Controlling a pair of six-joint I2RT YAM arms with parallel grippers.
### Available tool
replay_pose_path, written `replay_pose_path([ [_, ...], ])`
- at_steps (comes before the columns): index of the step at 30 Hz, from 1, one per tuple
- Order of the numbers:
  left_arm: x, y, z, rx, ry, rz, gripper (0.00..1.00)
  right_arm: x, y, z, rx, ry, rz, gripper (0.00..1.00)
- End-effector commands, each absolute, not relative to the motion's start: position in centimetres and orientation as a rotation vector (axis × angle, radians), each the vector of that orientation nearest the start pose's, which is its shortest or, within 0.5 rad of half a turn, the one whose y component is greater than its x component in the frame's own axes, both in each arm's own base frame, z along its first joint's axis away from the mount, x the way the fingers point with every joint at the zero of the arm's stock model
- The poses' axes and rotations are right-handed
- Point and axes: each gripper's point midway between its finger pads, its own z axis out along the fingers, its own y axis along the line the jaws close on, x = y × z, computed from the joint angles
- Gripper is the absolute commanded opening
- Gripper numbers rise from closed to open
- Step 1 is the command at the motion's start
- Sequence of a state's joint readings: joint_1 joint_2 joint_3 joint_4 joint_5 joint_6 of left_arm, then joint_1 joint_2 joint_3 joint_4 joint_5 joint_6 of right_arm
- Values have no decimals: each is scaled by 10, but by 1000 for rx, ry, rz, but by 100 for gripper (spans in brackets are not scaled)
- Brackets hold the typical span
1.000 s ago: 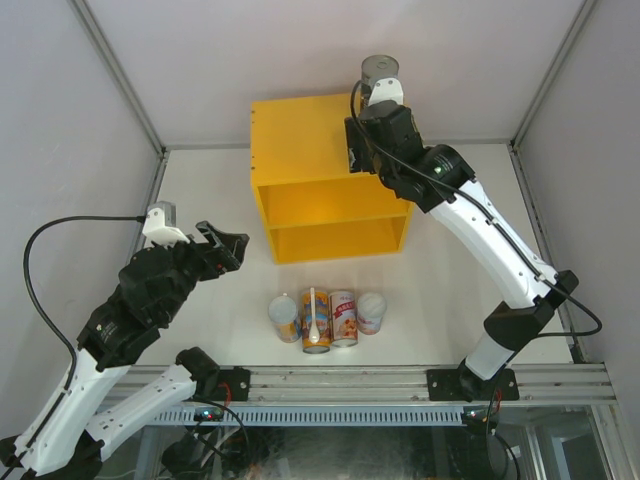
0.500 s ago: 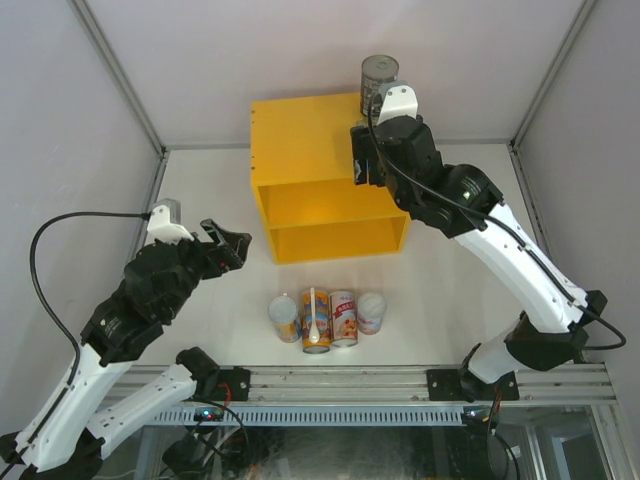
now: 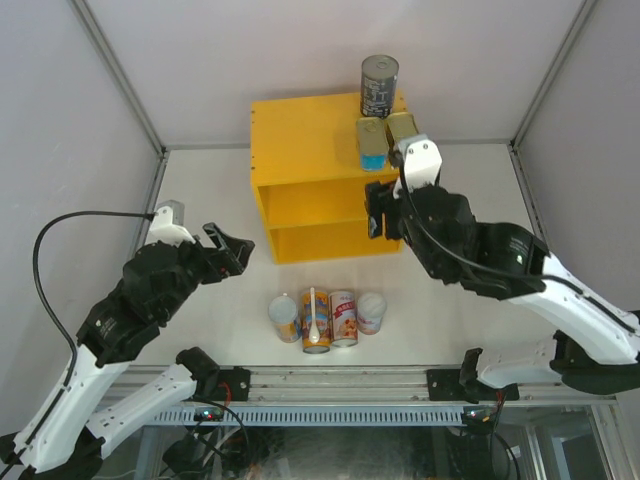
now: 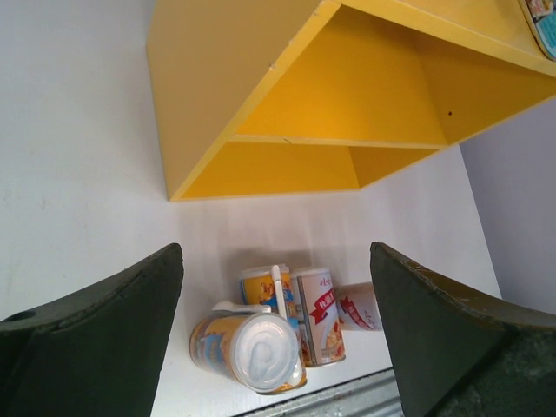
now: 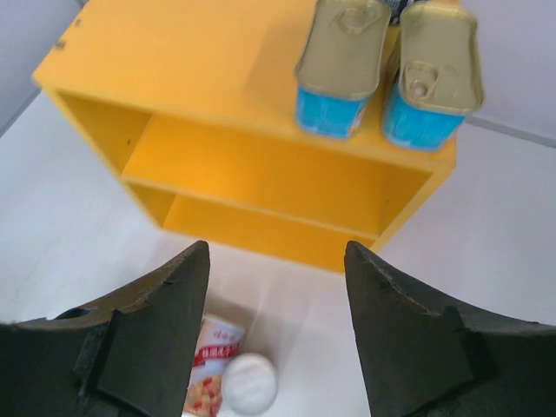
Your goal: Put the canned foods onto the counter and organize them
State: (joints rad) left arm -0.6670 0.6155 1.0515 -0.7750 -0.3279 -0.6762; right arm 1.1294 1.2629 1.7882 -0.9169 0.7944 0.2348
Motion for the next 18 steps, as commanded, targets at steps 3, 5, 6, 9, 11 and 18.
replay_pose_path([
  [3, 191, -131, 308, -206, 1967, -691, 92, 187, 200, 390, -262, 1850, 276, 61],
  [5, 189, -133, 301, -203, 1982, -696, 92, 174, 198, 361, -236, 1900, 309, 60],
  [6, 189, -133, 298, -202, 1989, -697, 92, 168, 196, 349, -234, 1920, 310, 59],
  [9, 188, -134, 287, -200, 2011, -696, 92, 156, 192, 315, -229, 1983, 290, 59],
  [11, 187, -136, 281, -196, 2024, -701, 92, 151, 191, 296, -233, 2022, 262, 60],
  [18, 183, -139, 269, -181, 2052, -713, 92, 134, 196, 238, -234, 2159, 258, 65],
])
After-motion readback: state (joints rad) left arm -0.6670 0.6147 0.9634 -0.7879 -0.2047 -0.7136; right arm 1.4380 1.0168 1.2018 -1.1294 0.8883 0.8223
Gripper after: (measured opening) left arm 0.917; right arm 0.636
